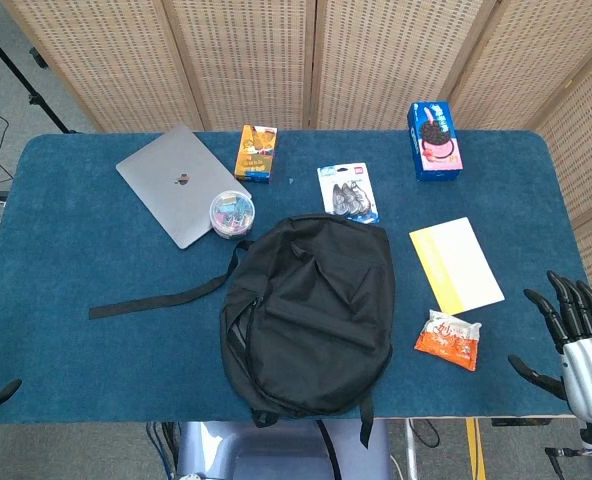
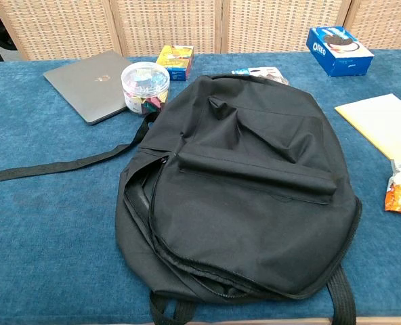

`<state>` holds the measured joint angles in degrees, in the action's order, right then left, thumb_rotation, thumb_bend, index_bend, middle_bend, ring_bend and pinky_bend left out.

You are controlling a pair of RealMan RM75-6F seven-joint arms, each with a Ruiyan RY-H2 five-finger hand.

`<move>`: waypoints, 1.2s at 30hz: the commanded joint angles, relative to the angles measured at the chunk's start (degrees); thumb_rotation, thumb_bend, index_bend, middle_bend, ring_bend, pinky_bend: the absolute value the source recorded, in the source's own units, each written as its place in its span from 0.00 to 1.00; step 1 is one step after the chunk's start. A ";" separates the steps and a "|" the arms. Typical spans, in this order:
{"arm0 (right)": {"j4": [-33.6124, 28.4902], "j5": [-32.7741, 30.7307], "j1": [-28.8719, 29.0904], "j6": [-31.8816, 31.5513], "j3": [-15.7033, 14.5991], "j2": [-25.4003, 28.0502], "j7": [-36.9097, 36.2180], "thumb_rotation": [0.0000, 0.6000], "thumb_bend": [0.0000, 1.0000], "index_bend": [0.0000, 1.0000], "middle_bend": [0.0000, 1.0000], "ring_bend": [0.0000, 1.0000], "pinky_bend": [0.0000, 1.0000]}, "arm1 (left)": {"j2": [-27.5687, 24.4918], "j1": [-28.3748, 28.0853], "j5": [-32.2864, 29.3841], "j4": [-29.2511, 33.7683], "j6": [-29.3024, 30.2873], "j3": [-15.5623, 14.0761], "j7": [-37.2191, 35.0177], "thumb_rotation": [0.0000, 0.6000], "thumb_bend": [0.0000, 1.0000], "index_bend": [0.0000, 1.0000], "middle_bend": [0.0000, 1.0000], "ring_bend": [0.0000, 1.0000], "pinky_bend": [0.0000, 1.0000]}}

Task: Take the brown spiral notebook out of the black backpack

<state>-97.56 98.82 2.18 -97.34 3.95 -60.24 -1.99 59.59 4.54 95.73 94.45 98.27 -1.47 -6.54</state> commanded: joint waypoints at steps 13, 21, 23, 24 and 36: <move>2.40 14.95 8.17 11.16 -6.68 -0.43 -2.38 1.00 0.00 0.15 0.02 0.00 0.00 | 0.51 -0.14 -0.30 0.35 -0.75 -0.02 1.49 1.00 0.00 0.00 0.00 0.00 0.00; -3.21 18.59 16.77 23.59 -9.79 -0.24 -9.67 1.00 0.00 0.15 0.06 0.00 0.00 | 0.79 -0.39 -0.81 0.57 -1.47 0.13 2.30 1.00 0.00 0.00 0.00 0.00 0.00; -5.04 18.32 19.36 27.67 -9.57 -0.62 -9.96 1.00 0.00 0.15 0.06 0.00 0.00 | 0.83 -0.56 -1.16 0.49 -1.99 0.17 2.46 1.00 0.00 0.00 0.00 0.00 0.00; -5.87 18.13 20.71 29.82 -9.12 -1.15 -9.15 1.00 0.00 0.15 0.06 0.00 0.00 | 0.88 -0.63 -1.42 0.44 -2.19 0.26 2.54 1.00 0.00 0.00 0.00 0.00 0.00; -10.51 6.65 30.25 49.30 -3.32 -12.94 1.43 1.00 0.00 0.15 0.06 0.00 0.00 | 0.56 -1.30 -3.58 0.68 -4.48 0.56 1.44 1.00 0.00 0.00 0.00 0.00 0.00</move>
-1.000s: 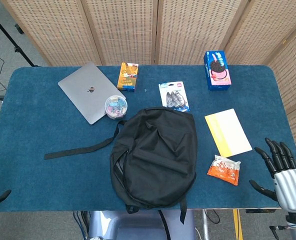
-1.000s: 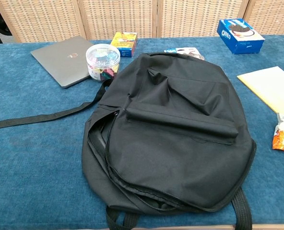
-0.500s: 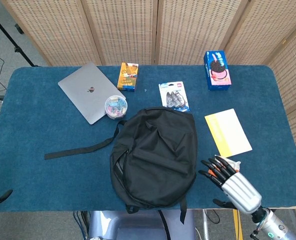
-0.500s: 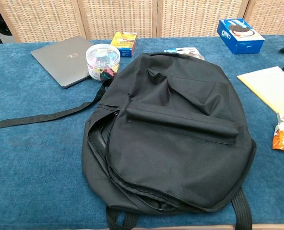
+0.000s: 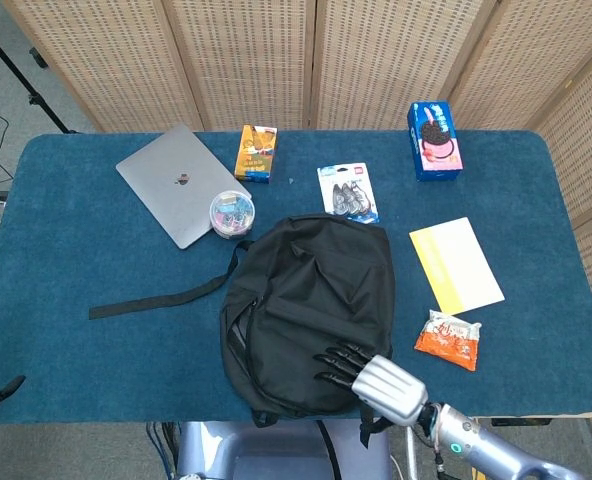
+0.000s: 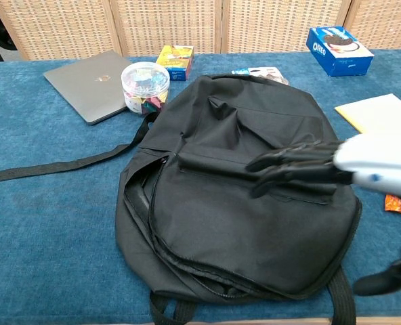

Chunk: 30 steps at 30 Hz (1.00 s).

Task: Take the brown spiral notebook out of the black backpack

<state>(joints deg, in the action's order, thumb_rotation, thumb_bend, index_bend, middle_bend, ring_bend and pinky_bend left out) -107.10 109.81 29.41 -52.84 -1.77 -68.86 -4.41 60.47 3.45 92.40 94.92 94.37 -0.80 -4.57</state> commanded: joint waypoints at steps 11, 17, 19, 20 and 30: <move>2.67 -16.79 8.09 13.64 6.60 -18.20 22.16 1.00 0.13 0.18 0.10 0.00 0.00 | -0.40 -0.42 -1.21 0.05 -1.20 0.17 -0.80 1.00 0.00 0.00 0.00 0.00 0.00; 5.00 -22.36 8.53 12.33 7.26 -22.52 32.77 1.00 0.15 0.18 0.11 0.00 0.00 | -0.51 -0.50 -1.51 -0.08 -1.34 0.30 -1.35 1.00 0.00 0.00 0.00 0.00 0.00; 5.07 -23.40 8.70 12.03 7.22 -22.94 34.39 1.00 0.15 0.18 0.11 0.00 0.00 | -0.59 -0.50 -1.59 -0.09 -1.34 0.34 -1.56 1.00 0.00 0.00 0.00 0.00 0.00; 5.00 -24.03 8.80 11.85 7.20 -23.11 35.10 1.00 0.16 0.18 0.11 0.00 0.00 | -0.64 -0.50 -1.66 -0.12 -1.32 0.39 -1.69 1.00 0.00 0.00 0.00 0.00 0.00; 5.33 -28.52 9.70 9.10 5.99 -24.61 42.30 1.00 0.21 0.18 0.11 0.00 0.01 | -0.86 -0.51 -1.82 -0.25 -1.22 0.54 -2.22 1.00 0.00 0.00 0.00 0.00 0.00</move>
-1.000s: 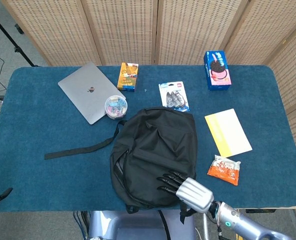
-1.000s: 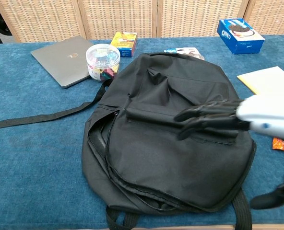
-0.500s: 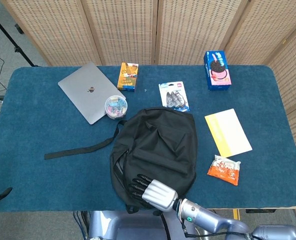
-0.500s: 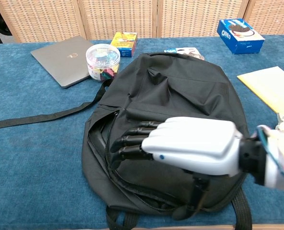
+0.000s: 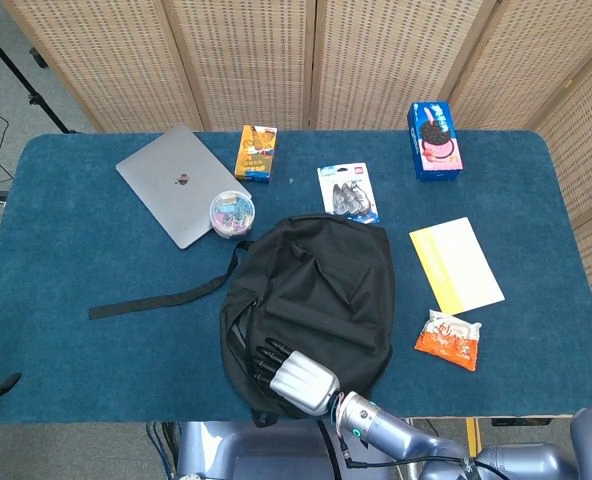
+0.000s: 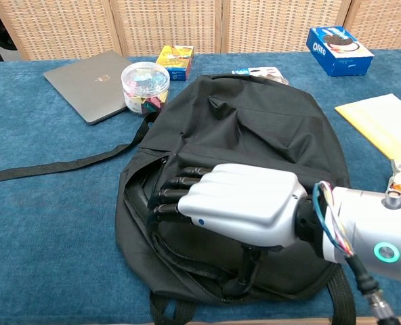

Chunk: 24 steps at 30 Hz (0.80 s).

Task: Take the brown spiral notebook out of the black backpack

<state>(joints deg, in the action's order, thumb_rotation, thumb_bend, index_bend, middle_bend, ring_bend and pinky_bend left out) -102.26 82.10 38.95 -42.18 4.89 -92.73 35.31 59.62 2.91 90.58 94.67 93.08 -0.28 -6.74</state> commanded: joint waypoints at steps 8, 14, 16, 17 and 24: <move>3.14 1.41 -0.85 -8.38 -2.03 -1.67 10.97 1.00 0.47 0.19 0.15 0.17 0.22 | -0.12 0.03 -0.15 -0.02 0.00 0.05 -0.29 1.00 0.00 0.00 0.00 0.00 0.00; 5.26 5.18 -0.58 -11.53 -1.94 -1.66 7.27 1.00 0.52 0.32 0.38 0.40 0.48 | 0.05 -0.05 0.02 0.01 -0.11 -0.02 0.25 1.00 0.00 0.00 0.00 0.00 0.00; 6.90 6.77 -0.07 -12.33 -1.62 -1.82 4.89 1.00 0.53 0.36 0.44 0.45 0.53 | 0.19 -0.18 0.35 0.02 -0.30 -0.16 0.60 1.00 0.00 0.00 0.00 0.00 0.00; 7.67 7.40 0.26 -12.57 -1.37 -1.89 3.69 1.00 0.54 0.38 0.46 0.47 0.55 | 0.27 -0.31 0.66 -0.01 -0.43 -0.25 0.77 1.00 0.00 0.00 0.00 0.00 0.00; 11.99 9.06 4.15 -11.45 2.04 -0.94 -3.11 1.00 0.66 0.44 0.55 0.55 0.60 | 2.00 -3.31 8.57 -3.33 -1.77 -1.86 1.46 1.00 0.00 0.00 0.00 0.00 0.00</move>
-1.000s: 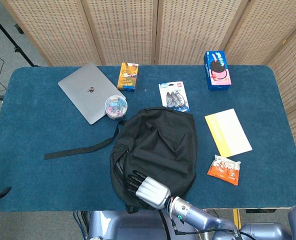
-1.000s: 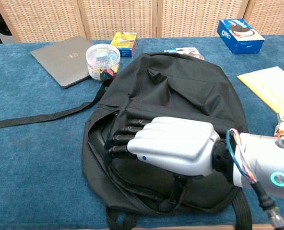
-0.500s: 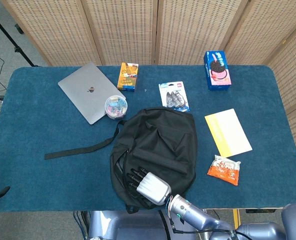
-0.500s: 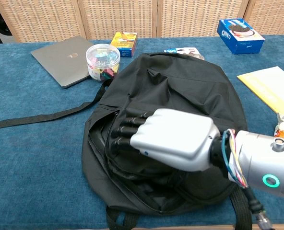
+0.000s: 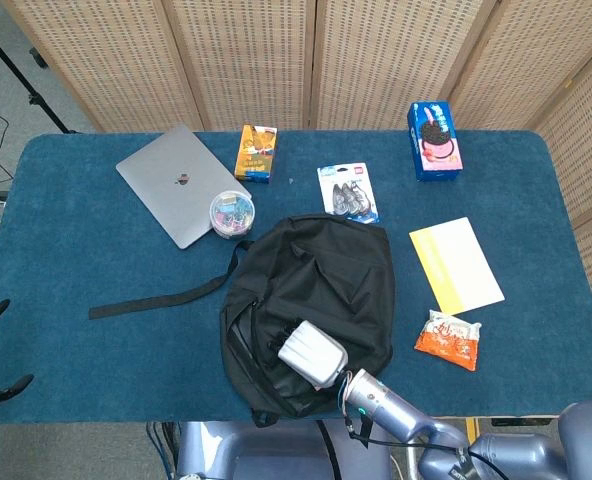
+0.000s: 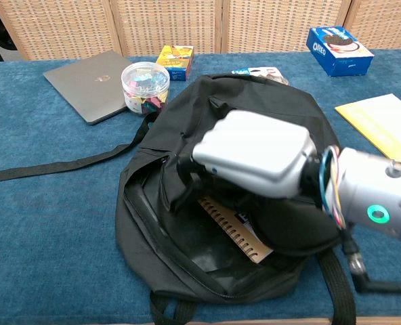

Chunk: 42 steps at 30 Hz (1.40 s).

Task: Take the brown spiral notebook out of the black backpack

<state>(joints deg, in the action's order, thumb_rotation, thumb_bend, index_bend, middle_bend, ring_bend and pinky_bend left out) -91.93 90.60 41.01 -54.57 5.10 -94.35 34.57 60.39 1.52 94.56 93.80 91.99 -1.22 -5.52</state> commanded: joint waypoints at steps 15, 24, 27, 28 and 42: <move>-0.71 -14.19 7.92 7.92 10.33 2.96 -8.15 1.00 0.74 0.51 0.61 0.58 0.61 | 12.70 -14.90 23.74 -17.51 -3.21 -3.10 -5.02 1.00 0.00 0.30 0.01 0.07 0.13; -3.49 -19.75 9.65 7.89 10.48 4.02 -6.17 1.00 0.76 0.53 0.62 0.59 0.61 | 19.78 -20.85 24.94 -20.13 -7.90 -3.78 -6.23 1.00 0.00 0.33 0.04 0.08 0.13; -3.77 -20.87 10.37 7.66 10.36 4.05 -5.63 1.00 0.76 0.53 0.62 0.59 0.61 | 22.32 -23.06 25.02 -20.75 -9.45 -3.66 -6.58 1.00 0.00 0.33 0.04 0.08 0.14; -3.79 -21.14 10.59 7.61 10.29 4.06 -5.45 1.00 0.77 0.53 0.62 0.59 0.61 | 23.03 -23.63 24.93 -20.94 -9.79 -3.62 -6.78 1.00 0.00 0.33 0.04 0.08 0.15; -3.15 -22.09 12.74 6.71 8.99 4.76 -5.59 1.00 0.80 0.55 0.63 0.59 0.61 | 29.68 -28.14 24.37 -23.85 -11.03 -5.37 -7.99 1.00 0.00 0.33 0.04 0.11 0.21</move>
<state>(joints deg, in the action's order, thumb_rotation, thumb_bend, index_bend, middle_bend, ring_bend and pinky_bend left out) -95.08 68.51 53.75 -47.84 14.10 -89.57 29.00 89.88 -26.45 119.06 70.07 81.08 -6.46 -13.40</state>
